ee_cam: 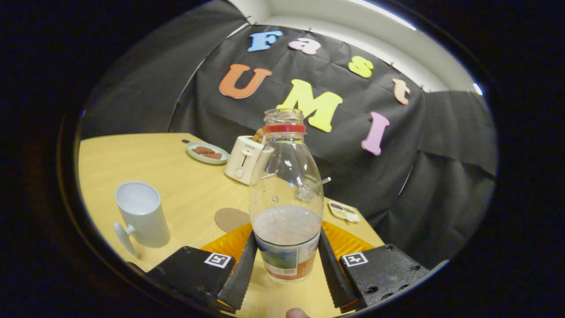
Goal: Take the bottle from table, then pour the juice into the cup, finally place the bottle on the coaster
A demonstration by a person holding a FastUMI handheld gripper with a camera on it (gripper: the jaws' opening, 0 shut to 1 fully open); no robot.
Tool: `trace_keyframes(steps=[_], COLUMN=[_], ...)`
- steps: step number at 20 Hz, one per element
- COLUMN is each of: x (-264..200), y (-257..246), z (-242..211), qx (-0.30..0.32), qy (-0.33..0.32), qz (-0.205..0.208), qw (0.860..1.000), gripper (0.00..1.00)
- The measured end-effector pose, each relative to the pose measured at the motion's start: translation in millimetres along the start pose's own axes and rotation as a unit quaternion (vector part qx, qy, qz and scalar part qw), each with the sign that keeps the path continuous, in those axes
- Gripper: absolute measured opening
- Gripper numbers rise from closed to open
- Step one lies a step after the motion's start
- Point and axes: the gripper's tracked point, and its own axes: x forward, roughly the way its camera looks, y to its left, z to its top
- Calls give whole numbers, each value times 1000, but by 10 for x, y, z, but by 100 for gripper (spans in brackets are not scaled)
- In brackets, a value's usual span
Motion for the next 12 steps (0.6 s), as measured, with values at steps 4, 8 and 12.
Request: trace_keyframes(steps=[4, 8, 12], x=[4, -29, -5], y=[145, 213, 216], z=[123, 325, 393], qx=[-136, -267, -355], qy=[-24, -60, -73], qz=[-8, -33, -49], qw=[990, 961, 931], gripper=[76, 76, 76])
